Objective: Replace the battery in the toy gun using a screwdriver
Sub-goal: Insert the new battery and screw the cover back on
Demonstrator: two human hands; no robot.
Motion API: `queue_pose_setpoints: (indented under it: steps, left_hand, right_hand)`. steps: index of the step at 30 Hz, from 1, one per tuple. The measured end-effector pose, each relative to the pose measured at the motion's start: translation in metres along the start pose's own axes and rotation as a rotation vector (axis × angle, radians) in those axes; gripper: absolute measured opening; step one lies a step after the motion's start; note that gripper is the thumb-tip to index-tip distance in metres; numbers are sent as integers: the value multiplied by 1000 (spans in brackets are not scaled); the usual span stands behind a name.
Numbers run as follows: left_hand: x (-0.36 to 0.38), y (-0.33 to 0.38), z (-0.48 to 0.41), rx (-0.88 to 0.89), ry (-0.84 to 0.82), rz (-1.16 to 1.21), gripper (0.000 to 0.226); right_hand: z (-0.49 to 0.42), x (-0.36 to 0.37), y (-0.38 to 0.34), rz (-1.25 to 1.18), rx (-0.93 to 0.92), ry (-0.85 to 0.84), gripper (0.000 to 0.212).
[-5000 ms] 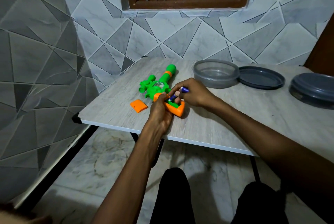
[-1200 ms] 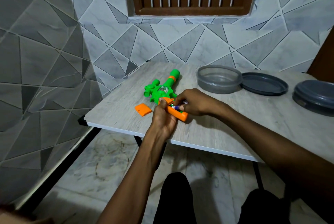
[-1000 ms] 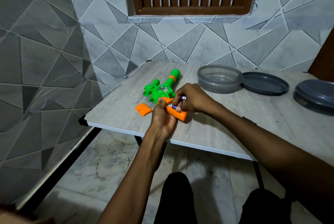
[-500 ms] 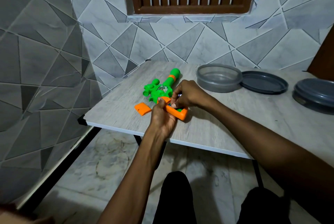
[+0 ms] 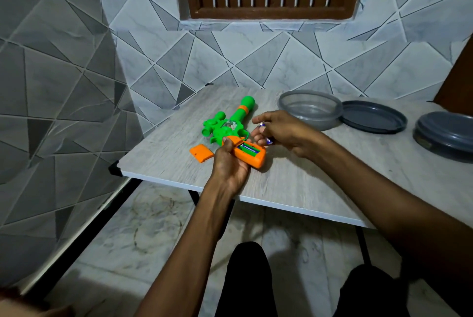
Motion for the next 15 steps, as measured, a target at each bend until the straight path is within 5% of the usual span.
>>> queue_pose_setpoints:
  steps: [7, 15]
  left_hand:
    - [-2, 2, -7, 16, -48, -43, 52]
    - [-3, 1, -8, 15, -42, -59, 56]
  right_hand:
    - [7, -5, 4, 33, -163, -2, 11]
    - [1, -8, -2, 305, -356, 147, 14]
Point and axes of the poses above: each hand's wrist, its own z-axis away from the middle knuckle, its own x-axis out of the palm, y = z × x, the point moved 8 cm from there along -z, towards the middle knuckle, and after that the axes turned 4 degrees about -x, right-handed, at the moved point
